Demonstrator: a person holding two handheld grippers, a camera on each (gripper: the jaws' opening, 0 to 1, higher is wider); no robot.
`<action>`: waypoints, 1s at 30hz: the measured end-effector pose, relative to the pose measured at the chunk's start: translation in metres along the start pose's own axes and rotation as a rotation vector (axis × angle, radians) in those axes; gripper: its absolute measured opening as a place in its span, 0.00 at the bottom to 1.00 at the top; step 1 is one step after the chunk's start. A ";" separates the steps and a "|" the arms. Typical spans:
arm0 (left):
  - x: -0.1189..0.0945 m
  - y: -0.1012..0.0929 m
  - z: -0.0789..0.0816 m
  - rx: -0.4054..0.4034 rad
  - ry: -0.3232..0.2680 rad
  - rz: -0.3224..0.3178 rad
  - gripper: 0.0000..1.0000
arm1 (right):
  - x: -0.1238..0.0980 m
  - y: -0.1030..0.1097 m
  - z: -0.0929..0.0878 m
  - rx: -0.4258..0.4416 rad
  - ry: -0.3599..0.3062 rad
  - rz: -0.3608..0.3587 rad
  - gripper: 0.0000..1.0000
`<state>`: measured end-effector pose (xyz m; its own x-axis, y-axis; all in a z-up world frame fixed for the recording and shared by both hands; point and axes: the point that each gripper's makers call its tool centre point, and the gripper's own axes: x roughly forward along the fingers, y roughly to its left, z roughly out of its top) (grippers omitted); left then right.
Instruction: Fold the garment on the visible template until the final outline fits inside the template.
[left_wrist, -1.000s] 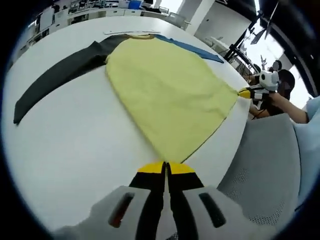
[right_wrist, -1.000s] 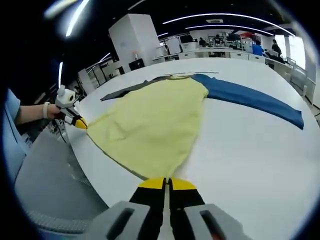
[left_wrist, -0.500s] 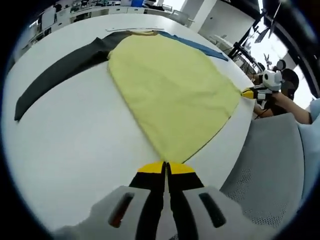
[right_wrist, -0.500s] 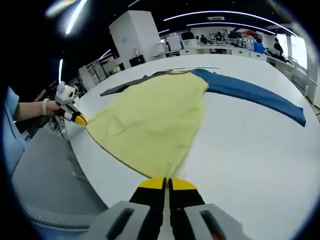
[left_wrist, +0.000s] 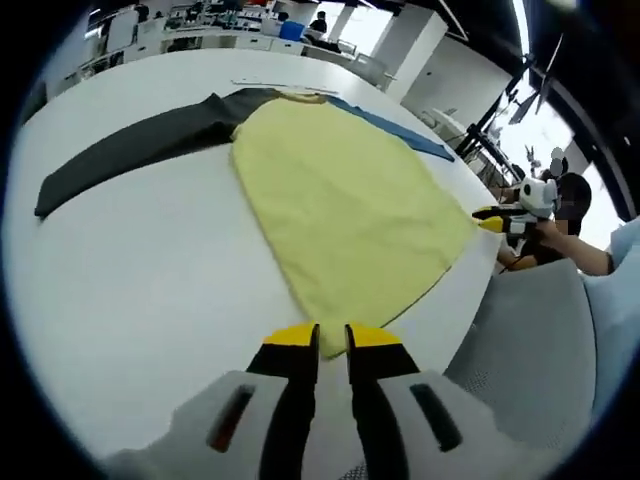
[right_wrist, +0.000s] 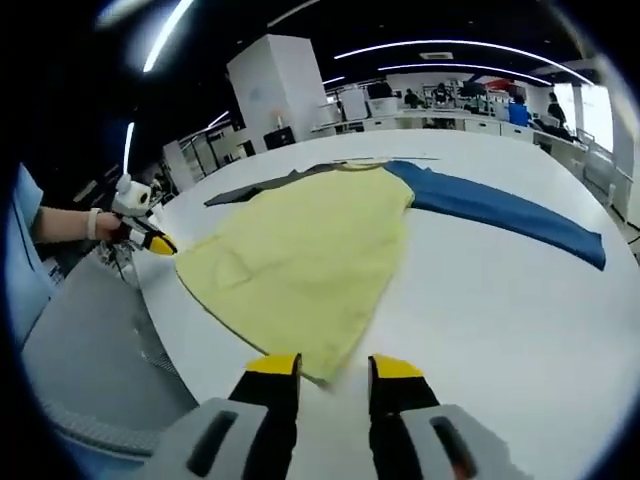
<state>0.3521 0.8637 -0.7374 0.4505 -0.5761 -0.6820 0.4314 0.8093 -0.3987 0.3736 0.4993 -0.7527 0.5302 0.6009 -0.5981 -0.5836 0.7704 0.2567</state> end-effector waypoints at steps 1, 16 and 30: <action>-0.002 -0.001 0.006 0.001 -0.024 -0.007 0.17 | -0.001 -0.001 0.005 0.000 -0.017 0.001 0.35; -0.028 -0.014 0.080 0.128 -0.313 -0.003 0.90 | -0.016 -0.029 0.057 -0.083 -0.146 -0.010 0.96; -0.048 -0.018 0.096 0.145 -0.425 0.046 0.99 | -0.032 -0.085 0.085 -0.048 -0.190 -0.087 1.00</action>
<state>0.3980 0.8659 -0.6390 0.7394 -0.5606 -0.3728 0.4951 0.8280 -0.2632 0.4592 0.4327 -0.6910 0.6834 0.5658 -0.4613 -0.5572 0.8126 0.1711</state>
